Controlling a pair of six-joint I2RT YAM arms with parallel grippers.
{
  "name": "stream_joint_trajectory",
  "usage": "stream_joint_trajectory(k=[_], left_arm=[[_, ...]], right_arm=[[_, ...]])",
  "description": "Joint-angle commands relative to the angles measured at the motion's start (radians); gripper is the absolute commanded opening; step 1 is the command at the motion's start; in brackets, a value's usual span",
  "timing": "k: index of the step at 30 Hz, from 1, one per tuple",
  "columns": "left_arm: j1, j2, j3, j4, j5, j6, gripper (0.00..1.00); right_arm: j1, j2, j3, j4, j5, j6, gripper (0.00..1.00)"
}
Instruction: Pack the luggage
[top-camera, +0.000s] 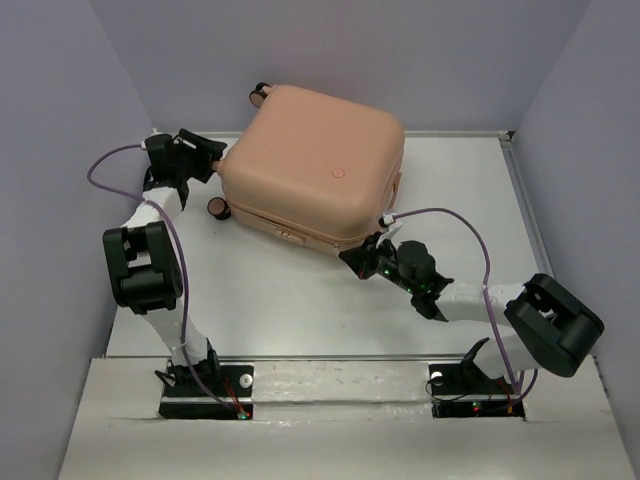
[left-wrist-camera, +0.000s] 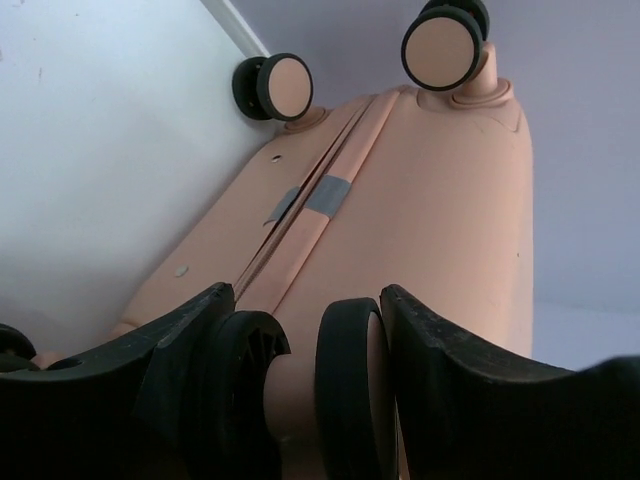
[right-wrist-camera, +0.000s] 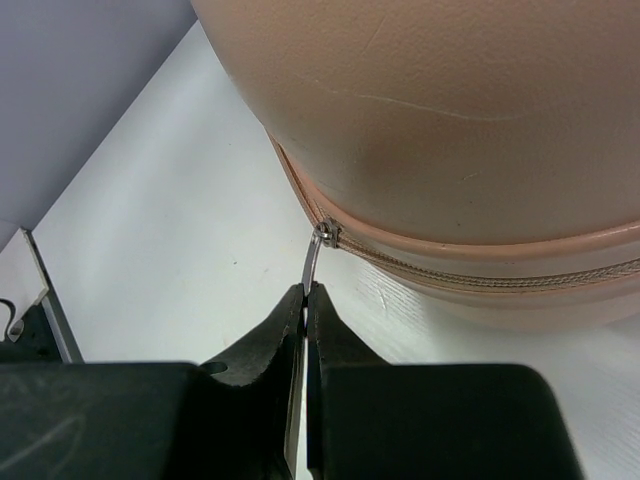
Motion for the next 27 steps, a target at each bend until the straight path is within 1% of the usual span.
stream_joint_trajectory(k=[1, 2, 3, 4, 6, 7, 8, 10, 11, 12, 13, 15, 16, 17, 18, 19, 20, 21, 22, 23, 25, 26, 27], left_arm=[[-0.007, -0.075, -0.04, 0.181, 0.041, -0.032, 0.06], [-0.009, -0.101, -0.06, 0.198, 0.038, -0.037, 0.06], [-0.01, -0.117, -0.084, 0.254, 0.038, -0.044, 0.06], [-0.016, -0.132, -0.147, 0.288, 0.038, -0.052, 0.06], [-0.056, -0.18, -0.202, 0.348, 0.04, -0.064, 0.06], [-0.077, -0.198, -0.256, 0.356, 0.026, -0.06, 0.06], [-0.122, -0.242, -0.285, 0.371, 0.023, -0.049, 0.06], [-0.148, -0.295, -0.366, 0.373, 0.032, -0.026, 0.06], [-0.153, -0.327, -0.398, 0.37, 0.035, -0.008, 0.06], [-0.147, -0.401, -0.426, 0.335, 0.037, 0.039, 0.06], [-0.134, -0.495, -0.48, 0.309, 0.023, 0.087, 0.06], [-0.096, -0.596, -0.53, 0.185, -0.003, 0.182, 0.06], [-0.085, -0.641, -0.581, 0.155, -0.003, 0.205, 0.06], [-0.075, -0.723, -0.594, 0.079, -0.003, 0.23, 0.06], [-0.071, -0.761, -0.606, 0.042, -0.031, 0.271, 0.06], [-0.074, -0.793, -0.62, 0.023, -0.031, 0.276, 0.06], [-0.081, -0.822, -0.638, 0.023, -0.022, 0.267, 0.06], [-0.094, -0.867, -0.652, 0.022, -0.014, 0.261, 0.06], [-0.129, -0.884, -0.678, 0.013, -0.017, 0.264, 0.06], [-0.143, -0.925, -0.692, -0.004, -0.028, 0.264, 0.06], [-0.154, -0.97, -0.738, -0.015, -0.042, 0.261, 0.06], [-0.154, -1.011, -0.75, -0.021, -0.051, 0.264, 0.06], [-0.154, -1.029, -0.755, -0.046, -0.066, 0.273, 0.06]], right_arm=[[0.015, 0.001, 0.033, 0.006, -0.083, -0.006, 0.07], [0.015, 0.008, 0.04, 0.008, -0.082, -0.001, 0.07], [0.015, 0.019, 0.05, 0.026, -0.082, 0.005, 0.07], [0.026, 0.059, 0.064, 0.028, -0.08, 0.002, 0.07], [0.089, 0.108, 0.171, -0.017, -0.033, -0.029, 0.07], [0.119, 0.137, 0.217, -0.025, -0.008, -0.041, 0.07], [0.179, 0.202, 0.321, -0.032, 0.031, -0.055, 0.07], [0.227, 0.275, 0.446, -0.089, 0.047, -0.09, 0.07], [0.247, 0.347, 0.51, -0.116, 0.03, -0.098, 0.07], [0.276, 0.376, 0.612, -0.152, 0.014, -0.104, 0.07], [0.287, 0.398, 0.645, -0.163, -0.025, -0.102, 0.07], [0.316, 0.436, 0.705, -0.187, -0.068, -0.096, 0.07], [0.327, 0.441, 0.709, -0.19, -0.089, -0.098, 0.07], [0.336, 0.432, 0.698, -0.201, -0.086, -0.099, 0.07], [0.345, 0.374, 0.666, -0.19, -0.077, -0.098, 0.07], [0.345, 0.332, 0.559, -0.18, -0.066, -0.093, 0.07], [0.345, 0.285, 0.502, -0.18, -0.048, -0.081, 0.07], [0.345, 0.231, 0.448, -0.195, 0.031, -0.082, 0.07], [0.318, 0.123, 0.358, -0.259, 0.103, -0.096, 0.07], [0.299, 0.066, 0.312, -0.338, 0.148, -0.096, 0.07], [0.249, -0.059, 0.209, -0.406, 0.214, -0.069, 0.07], [0.168, -0.182, 0.12, -0.452, 0.24, -0.046, 0.07], [0.129, -0.241, 0.088, -0.563, 0.259, -0.009, 0.07]])
